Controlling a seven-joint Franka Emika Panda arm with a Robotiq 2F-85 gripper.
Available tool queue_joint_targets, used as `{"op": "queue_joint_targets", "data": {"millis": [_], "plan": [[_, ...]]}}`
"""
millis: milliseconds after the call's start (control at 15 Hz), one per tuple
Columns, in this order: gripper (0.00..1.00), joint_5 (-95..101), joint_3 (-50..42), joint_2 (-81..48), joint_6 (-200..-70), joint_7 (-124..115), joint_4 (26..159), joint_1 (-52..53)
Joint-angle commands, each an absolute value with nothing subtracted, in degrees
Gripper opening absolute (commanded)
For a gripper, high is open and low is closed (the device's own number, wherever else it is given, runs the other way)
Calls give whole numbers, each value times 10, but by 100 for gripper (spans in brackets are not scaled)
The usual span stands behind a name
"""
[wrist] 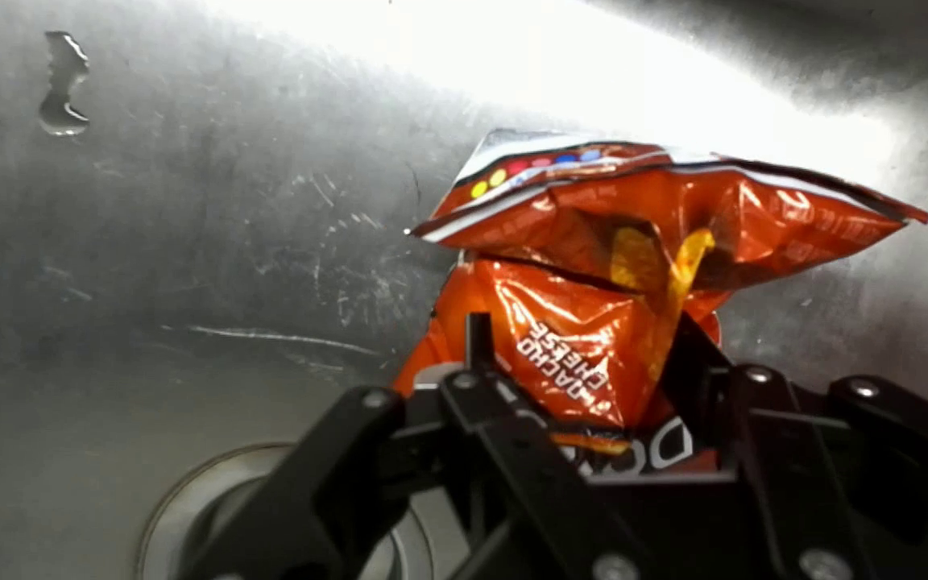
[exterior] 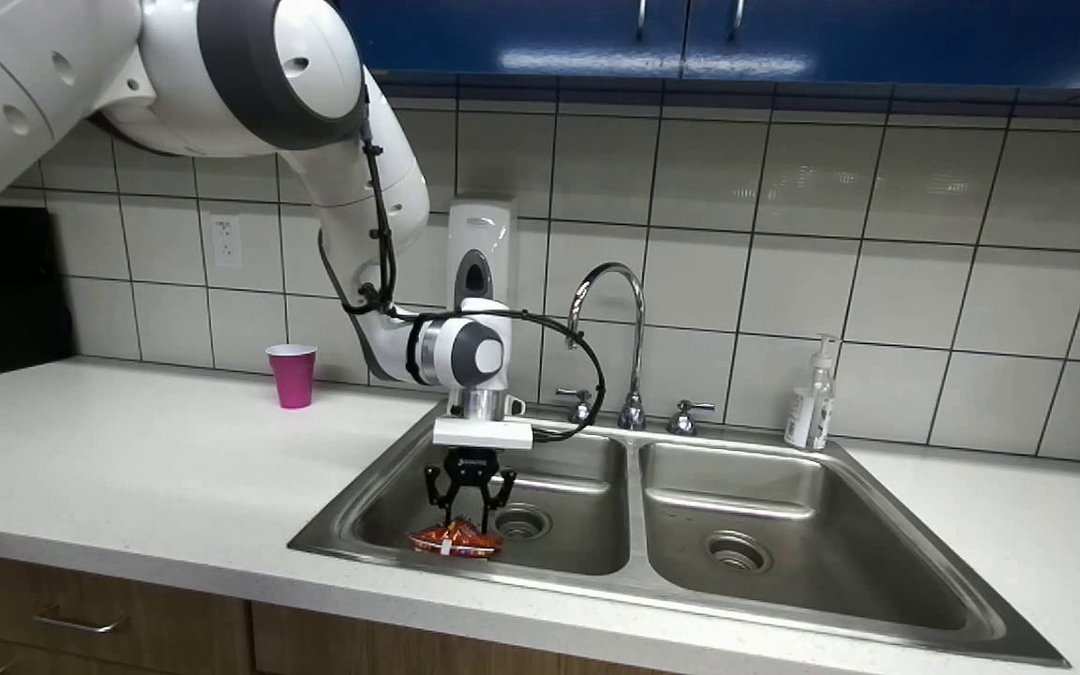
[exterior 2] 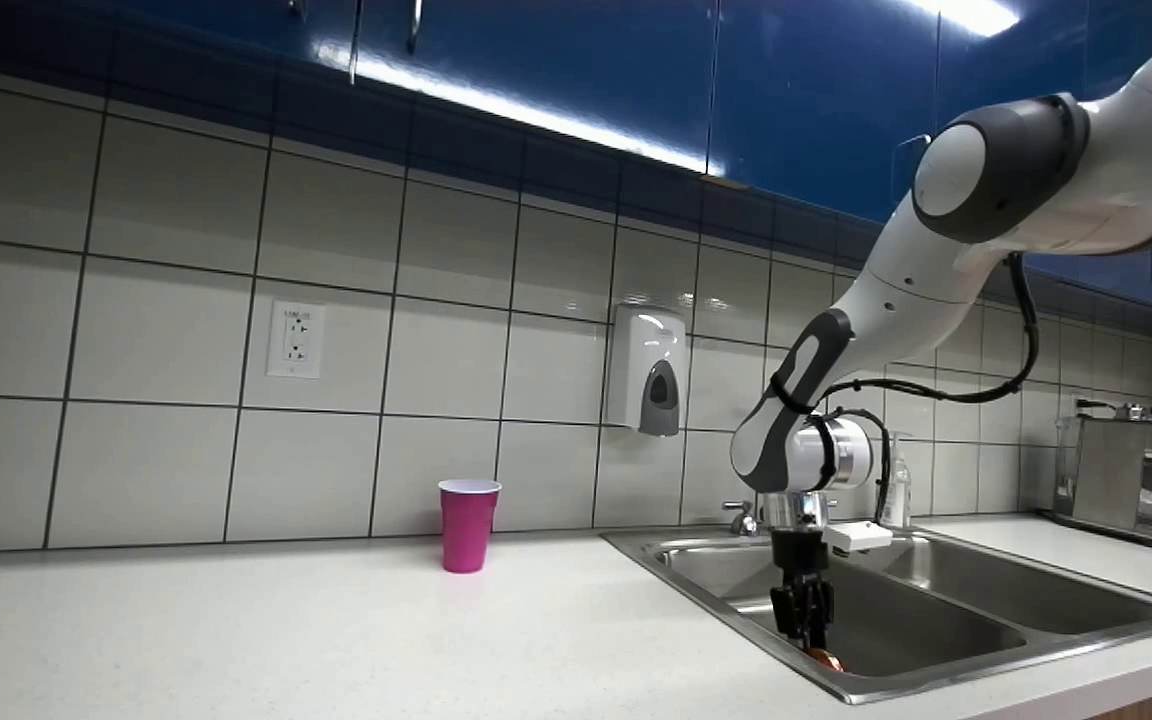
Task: Put the snack packet in the sink on the left
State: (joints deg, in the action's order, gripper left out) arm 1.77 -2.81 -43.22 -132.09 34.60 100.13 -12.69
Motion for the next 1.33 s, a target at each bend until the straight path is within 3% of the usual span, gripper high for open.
{"op": "queue_joint_targets", "data": {"millis": [0, 133, 800, 1267], "plan": [[87, 27, -16, -404, -1317, 345, 1007, -140], [99, 23, -16, -388, -1316, 348, 1010, -144], [100, 31, -22, -252, -1298, 332, 1067, -125], [100, 28, -22, -88, -1187, 316, 1182, -88]]}}
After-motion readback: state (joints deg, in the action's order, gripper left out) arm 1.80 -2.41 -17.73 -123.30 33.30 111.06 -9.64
